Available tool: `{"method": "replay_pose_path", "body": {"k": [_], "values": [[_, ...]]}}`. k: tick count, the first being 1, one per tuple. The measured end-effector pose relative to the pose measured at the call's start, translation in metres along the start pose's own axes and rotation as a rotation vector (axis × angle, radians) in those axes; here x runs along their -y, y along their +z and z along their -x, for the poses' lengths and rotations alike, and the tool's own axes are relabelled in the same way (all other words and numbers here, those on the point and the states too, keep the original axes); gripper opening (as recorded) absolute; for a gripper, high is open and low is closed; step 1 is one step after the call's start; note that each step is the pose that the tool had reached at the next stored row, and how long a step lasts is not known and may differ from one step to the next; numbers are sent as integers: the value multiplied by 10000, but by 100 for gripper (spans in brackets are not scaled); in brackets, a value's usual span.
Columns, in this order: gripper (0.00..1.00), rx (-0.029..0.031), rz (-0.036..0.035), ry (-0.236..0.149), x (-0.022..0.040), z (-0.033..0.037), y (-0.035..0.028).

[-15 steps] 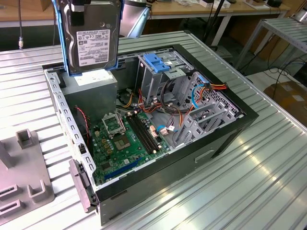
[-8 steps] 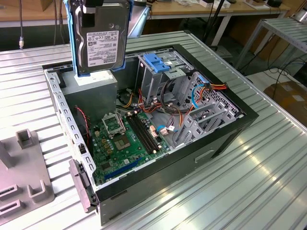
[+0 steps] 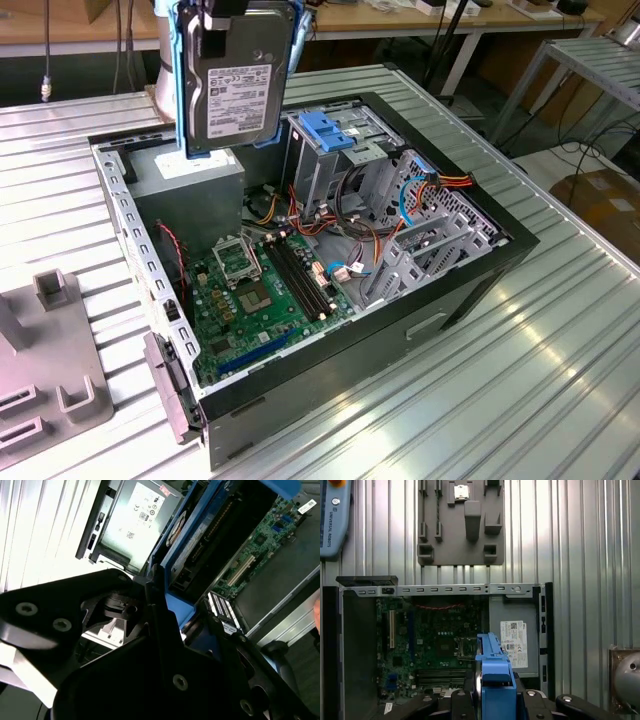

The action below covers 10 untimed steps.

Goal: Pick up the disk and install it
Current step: 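Pick up the disk, then insert the disk into the insertion slot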

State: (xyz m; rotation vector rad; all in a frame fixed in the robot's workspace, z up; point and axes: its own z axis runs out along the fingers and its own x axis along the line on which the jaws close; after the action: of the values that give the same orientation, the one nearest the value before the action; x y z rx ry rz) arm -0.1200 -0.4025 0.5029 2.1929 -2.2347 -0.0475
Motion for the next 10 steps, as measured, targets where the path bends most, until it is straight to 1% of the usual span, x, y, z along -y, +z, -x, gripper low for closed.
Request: {"method": "replay_pose_path", "body": {"k": [2, 4, 10], "values": [[37, -2, 0, -1, 48, -4, 1], [37, -5, 0, 0, 73, -5, 1], [37, -4, 0, 4, 80, -4, 1]]}}
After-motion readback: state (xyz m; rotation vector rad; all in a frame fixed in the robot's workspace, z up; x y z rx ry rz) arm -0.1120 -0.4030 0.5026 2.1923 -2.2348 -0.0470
